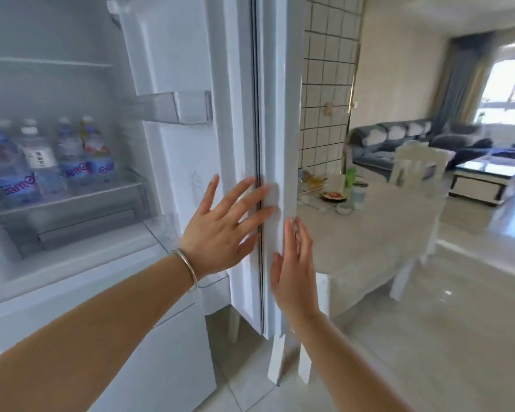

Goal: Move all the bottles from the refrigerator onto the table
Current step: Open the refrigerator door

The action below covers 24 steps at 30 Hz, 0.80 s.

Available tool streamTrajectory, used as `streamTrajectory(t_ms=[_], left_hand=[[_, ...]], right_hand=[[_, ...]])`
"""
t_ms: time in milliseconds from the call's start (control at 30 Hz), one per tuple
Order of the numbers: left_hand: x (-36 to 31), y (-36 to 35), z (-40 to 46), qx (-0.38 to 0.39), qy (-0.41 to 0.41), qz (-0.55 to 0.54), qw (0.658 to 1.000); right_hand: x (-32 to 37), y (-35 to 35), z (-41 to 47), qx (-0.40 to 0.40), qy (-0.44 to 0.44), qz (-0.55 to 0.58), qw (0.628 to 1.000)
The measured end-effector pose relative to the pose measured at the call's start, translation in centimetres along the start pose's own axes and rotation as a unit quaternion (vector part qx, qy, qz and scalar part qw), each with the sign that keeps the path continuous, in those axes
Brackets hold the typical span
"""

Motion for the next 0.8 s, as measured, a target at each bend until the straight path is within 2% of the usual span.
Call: streamTrajectory(t_ms=[133, 367, 567, 800], left_hand=[[-1.4, -4.3, 3.3, 0.041, -0.025, -0.016, 0.999], [-2.8, -8.7, 7.0, 0.077, -0.053, -0.043, 0.995], [-3.8, -11.7, 9.1, 0.139, -0.058, -0.049, 0.987], [-4.5, -14.5, 11.0, 0.171, -0.067, -0.016, 0.983]], right_hand=[[-3.3, 0.8, 2.4, 0.023, -0.088, -0.029, 0.995], [-6.1, -0.3, 5.4, 0.03, -0.16, -0.073, 0.984], [-9.0, -0.8, 7.7, 0.029, -0.221, -0.123, 0.967], [-11.9, -2.1, 10.4, 0.077, -0.278, -0.13, 0.949]])
Point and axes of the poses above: each hand's wrist, its own z-axis towards the middle knuckle, its own y-axis out of the back of the hand, x = y × z, the point moved 6 cm from there along z, towards the middle knuckle, and after that the axes turned 13 degrees about -x, right-handed, at the moved point
